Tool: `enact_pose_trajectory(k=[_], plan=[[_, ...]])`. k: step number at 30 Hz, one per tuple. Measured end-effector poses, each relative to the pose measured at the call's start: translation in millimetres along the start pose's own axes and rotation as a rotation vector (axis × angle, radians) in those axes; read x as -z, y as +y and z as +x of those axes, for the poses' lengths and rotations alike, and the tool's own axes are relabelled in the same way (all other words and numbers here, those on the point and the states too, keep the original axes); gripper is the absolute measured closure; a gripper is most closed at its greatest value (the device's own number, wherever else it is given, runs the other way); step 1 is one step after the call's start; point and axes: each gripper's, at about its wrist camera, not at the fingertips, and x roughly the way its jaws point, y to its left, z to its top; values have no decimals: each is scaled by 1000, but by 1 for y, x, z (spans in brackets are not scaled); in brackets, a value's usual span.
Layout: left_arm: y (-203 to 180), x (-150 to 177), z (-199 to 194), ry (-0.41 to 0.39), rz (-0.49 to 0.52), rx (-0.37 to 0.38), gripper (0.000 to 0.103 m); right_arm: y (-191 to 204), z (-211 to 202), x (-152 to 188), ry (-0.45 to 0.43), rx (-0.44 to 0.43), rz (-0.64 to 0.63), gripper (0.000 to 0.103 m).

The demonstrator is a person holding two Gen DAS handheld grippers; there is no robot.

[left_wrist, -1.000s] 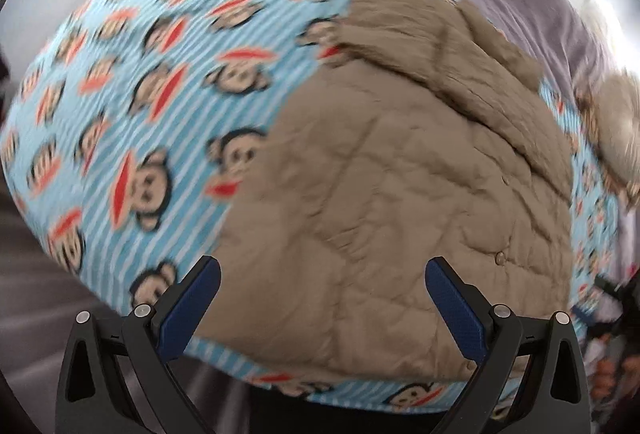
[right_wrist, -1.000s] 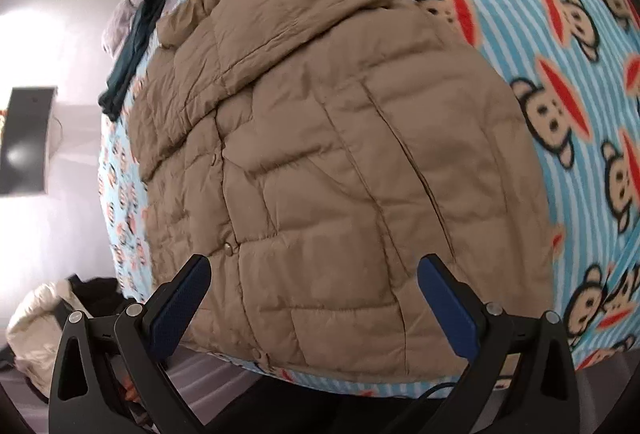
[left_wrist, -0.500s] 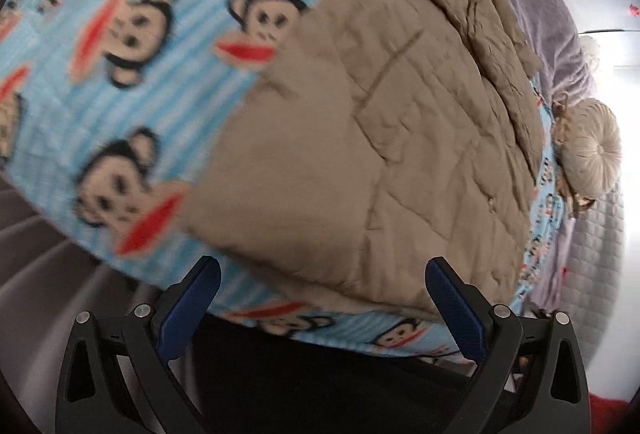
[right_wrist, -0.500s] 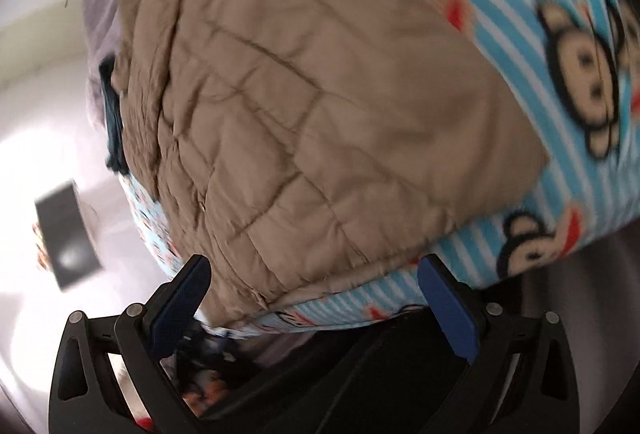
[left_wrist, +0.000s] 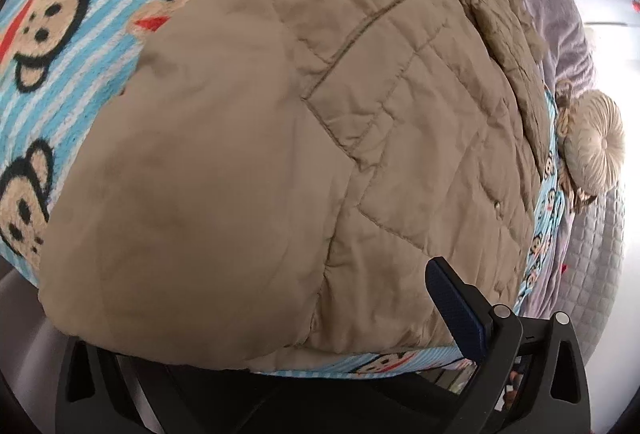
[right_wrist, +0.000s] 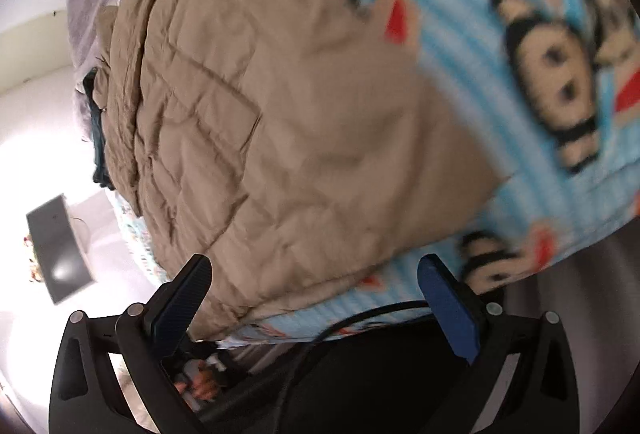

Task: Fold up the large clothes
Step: 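Lift the hem with both tools and fold it over toward the collar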

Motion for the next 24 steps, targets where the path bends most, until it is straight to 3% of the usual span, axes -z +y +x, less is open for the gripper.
enact_pose_trajectory(k=[4, 7, 8, 10, 11, 12, 13, 14, 15, 24], plan=[[-2, -3, 4, 6, 7, -28, 1, -12, -6, -18, -31, 45, 9, 0], [-4, -3, 5, 2, 9, -35, 1, -16, 12, -25, -6, -66, 56, 0], [-5, -3, 4, -6, 7, -28, 6, -16, 18, -26, 5, -101, 69, 1], [-5, -2, -1, -18, 9, -19, 34, -11, 29, -24, 16, -137, 90, 4], [-5, -3, -2, -15, 12, 0, 66, -7, 33, -22, 23, -153, 92, 14], [-5, -4, -3, -9, 8, 20, 87, -3, 38, -19, 41, -167, 86, 37], [-5, -5, -5, -9, -2, 45, 87, -1, 39, -17, 55, -161, 79, 52], [-7, -6, -12, -27, -6, 64, 88, 3, 41, -16, 70, -142, 70, 84], [-11, -7, -17, -43, 2, 77, 88, 7, 41, -16, 75, -135, 61, 89], [-79, -39, -96, -253, 92, 179, 88, 92, -12, -34, 0, -241, -193, 93]])
